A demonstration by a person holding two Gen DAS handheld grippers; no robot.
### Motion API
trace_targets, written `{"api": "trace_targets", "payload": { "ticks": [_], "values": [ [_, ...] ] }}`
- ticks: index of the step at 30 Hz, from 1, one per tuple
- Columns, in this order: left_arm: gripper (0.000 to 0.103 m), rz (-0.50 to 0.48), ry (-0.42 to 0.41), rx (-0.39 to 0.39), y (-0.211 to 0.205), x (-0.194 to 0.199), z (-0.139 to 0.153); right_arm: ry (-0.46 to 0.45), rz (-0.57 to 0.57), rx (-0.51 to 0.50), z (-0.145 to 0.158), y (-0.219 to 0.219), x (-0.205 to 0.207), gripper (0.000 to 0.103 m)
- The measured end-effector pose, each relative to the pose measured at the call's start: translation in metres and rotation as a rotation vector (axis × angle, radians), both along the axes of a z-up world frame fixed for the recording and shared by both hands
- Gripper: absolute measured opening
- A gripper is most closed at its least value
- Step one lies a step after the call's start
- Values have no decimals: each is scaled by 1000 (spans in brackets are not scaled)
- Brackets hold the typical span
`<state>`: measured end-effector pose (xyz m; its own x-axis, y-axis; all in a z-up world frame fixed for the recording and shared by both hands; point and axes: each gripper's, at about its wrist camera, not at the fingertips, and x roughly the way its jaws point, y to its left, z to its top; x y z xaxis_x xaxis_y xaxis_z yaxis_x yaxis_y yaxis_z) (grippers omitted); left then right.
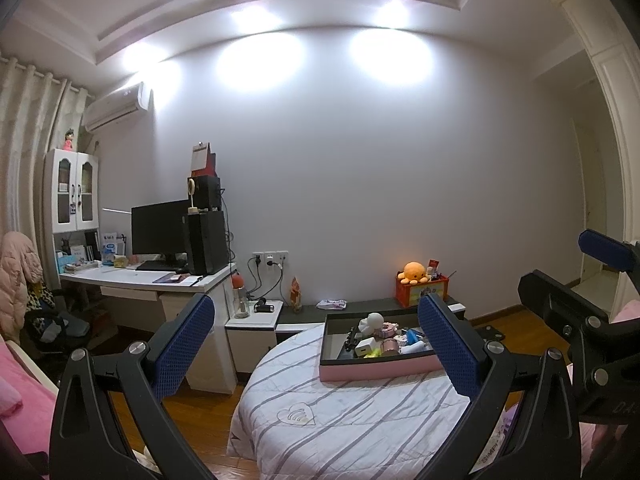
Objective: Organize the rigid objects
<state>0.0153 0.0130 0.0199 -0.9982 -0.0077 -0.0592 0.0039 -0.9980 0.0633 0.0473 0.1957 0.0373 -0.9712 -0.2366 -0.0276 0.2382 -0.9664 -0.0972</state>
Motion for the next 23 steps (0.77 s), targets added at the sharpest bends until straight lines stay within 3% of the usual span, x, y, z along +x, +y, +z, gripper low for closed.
{"api": "trace_targets", "payload": {
  "ticks": [23],
  "values": [
    [103, -4, -8, -7, 0, -1, -2, -10, -2, 5, 1, 2, -3, 103]
  ]
}}
